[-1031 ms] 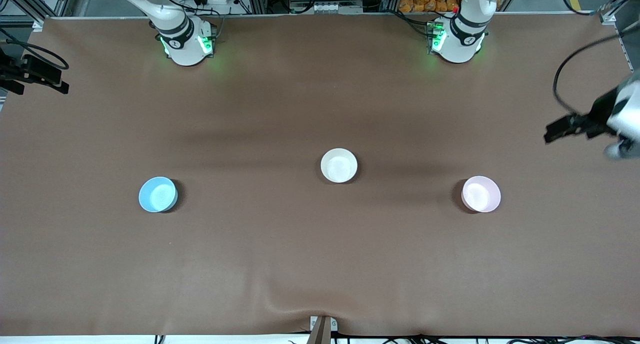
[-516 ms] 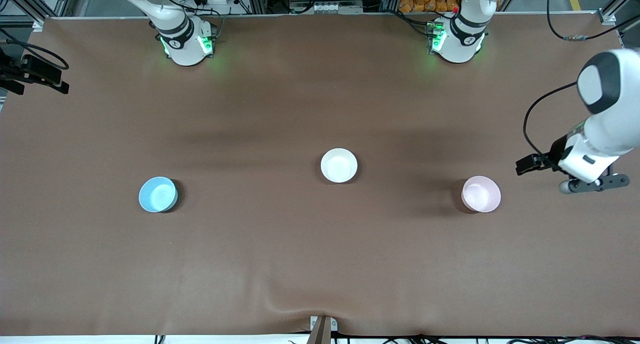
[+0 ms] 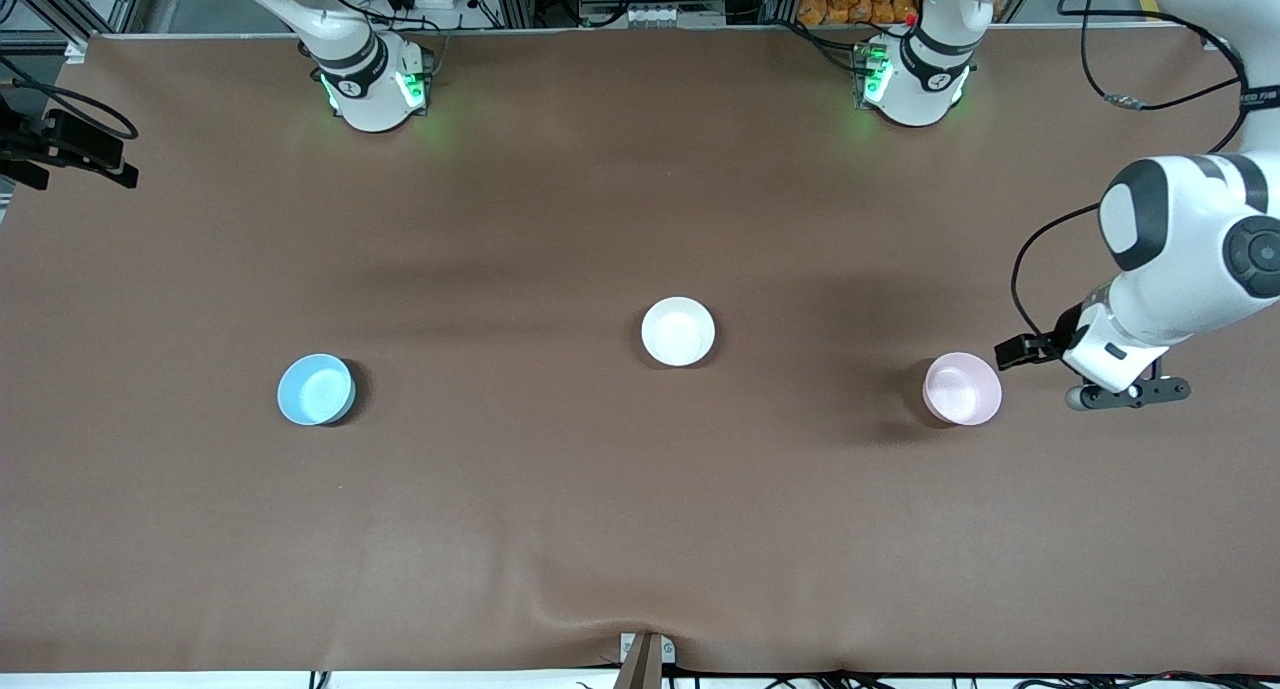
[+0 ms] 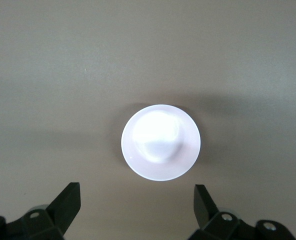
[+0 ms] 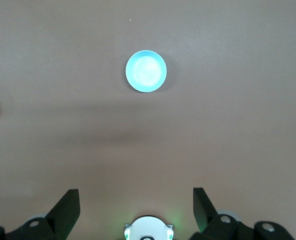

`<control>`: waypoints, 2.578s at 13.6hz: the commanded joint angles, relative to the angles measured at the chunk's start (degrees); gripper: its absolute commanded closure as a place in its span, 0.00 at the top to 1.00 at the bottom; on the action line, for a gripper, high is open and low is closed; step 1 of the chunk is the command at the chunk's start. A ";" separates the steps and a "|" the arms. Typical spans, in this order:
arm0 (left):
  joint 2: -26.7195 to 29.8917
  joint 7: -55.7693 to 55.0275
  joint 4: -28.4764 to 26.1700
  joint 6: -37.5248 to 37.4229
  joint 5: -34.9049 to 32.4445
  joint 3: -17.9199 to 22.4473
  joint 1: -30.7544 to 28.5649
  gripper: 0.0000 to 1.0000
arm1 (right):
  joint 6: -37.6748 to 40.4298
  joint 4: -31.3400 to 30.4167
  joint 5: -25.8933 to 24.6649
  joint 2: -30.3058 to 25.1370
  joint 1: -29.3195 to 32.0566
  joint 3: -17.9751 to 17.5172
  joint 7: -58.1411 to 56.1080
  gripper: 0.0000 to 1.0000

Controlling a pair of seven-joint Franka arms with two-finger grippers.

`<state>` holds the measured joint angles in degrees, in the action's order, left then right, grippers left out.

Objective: Stack pink and blue bowls on white bowl
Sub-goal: 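Move the left gripper down to the pale pink bowl's rim, then close the left gripper on the pink bowl's rim, then carry the pink bowl with the left gripper over the white bowl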

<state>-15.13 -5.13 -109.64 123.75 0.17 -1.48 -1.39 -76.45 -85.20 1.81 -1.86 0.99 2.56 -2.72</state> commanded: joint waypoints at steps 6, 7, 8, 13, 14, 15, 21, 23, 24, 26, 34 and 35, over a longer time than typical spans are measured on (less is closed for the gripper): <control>-4.98 1.35 -0.31 5.01 0.27 -0.01 -0.19 1.00 | 0.60 0.73 0.48 0.10 -0.20 0.08 0.79 1.00; -5.60 1.35 -0.31 5.36 0.18 -0.01 -0.19 1.00 | 0.60 0.73 0.48 0.10 -0.20 0.08 0.79 1.00; -7.00 1.61 -0.40 5.54 0.18 -0.10 -0.19 1.00 | 0.60 0.73 0.48 0.10 -0.20 0.08 0.79 1.00; -11.49 1.61 -1.37 10.63 -0.43 0.07 -0.89 0.99 | 0.60 0.73 0.48 0.10 -0.20 0.08 0.79 1.00; -12.28 1.61 -1.37 11.51 -0.44 0.08 -0.89 0.96 | 0.60 0.73 0.48 0.10 -0.20 0.08 0.79 1.00; -13.07 1.61 -1.28 12.04 -0.44 0.08 -1.15 0.91 | 0.69 0.73 0.48 0.10 -0.20 0.08 0.79 1.00; -15.36 1.52 -1.45 14.50 -0.44 0.08 -1.33 0.35 | 0.86 0.65 0.48 0.10 -0.11 0.17 0.79 1.00; -15.54 1.26 -1.45 14.50 -0.44 0.08 -1.25 0.00 | 0.86 0.65 0.48 0.10 -0.11 0.17 0.79 1.00; -15.54 1.34 -1.54 14.42 -0.52 -0.01 -1.25 0.00 | 0.95 0.65 0.48 0.10 -0.03 0.17 0.79 1.00; -14.14 1.70 -1.54 13.63 -0.35 -0.45 -1.25 0.00 | 0.78 0.65 0.39 0.19 -0.02 0.17 0.79 1.00; -5.10 -1.11 -0.49 3.27 3.51 -11.08 -1.60 0.00 | 0.51 0.73 0.39 0.10 -0.11 0.17 0.79 1.00; -4.21 -2.51 0.03 1.86 3.78 -12.13 -1.42 0.00 | 0.51 0.73 0.39 0.10 -0.11 0.17 0.79 1.00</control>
<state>-22.62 -5.84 -109.35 128.83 2.34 -11.77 -2.51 -76.28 -85.20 1.81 -1.86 0.99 2.62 -2.72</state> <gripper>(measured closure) 0.969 0.000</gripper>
